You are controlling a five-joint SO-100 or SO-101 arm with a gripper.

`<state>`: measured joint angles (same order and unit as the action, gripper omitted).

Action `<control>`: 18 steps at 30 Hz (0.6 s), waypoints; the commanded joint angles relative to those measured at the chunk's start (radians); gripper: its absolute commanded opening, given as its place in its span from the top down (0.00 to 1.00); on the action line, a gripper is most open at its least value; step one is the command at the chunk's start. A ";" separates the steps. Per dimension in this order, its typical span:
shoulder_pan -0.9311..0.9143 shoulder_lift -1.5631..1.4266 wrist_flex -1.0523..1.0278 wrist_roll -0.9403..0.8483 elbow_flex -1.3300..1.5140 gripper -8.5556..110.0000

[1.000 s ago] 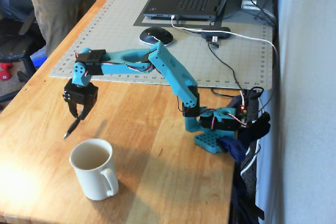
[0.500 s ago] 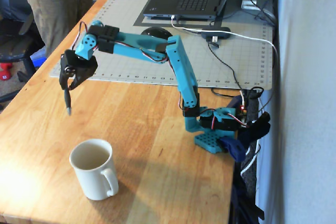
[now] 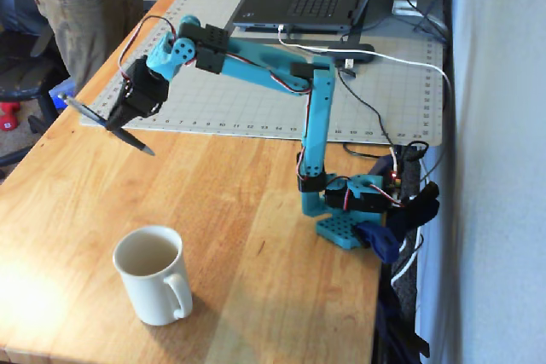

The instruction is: Grasp a pen and put it in a mug.

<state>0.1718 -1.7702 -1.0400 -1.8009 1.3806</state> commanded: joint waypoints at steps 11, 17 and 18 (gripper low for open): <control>0.184 -0.399 0.721 -0.058 0.554 0.93; 0.279 -0.525 0.784 -0.058 0.785 0.93; 0.298 -0.541 0.784 -0.058 0.810 0.93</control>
<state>0.4172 -2.1982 -0.3022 -1.8484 2.1552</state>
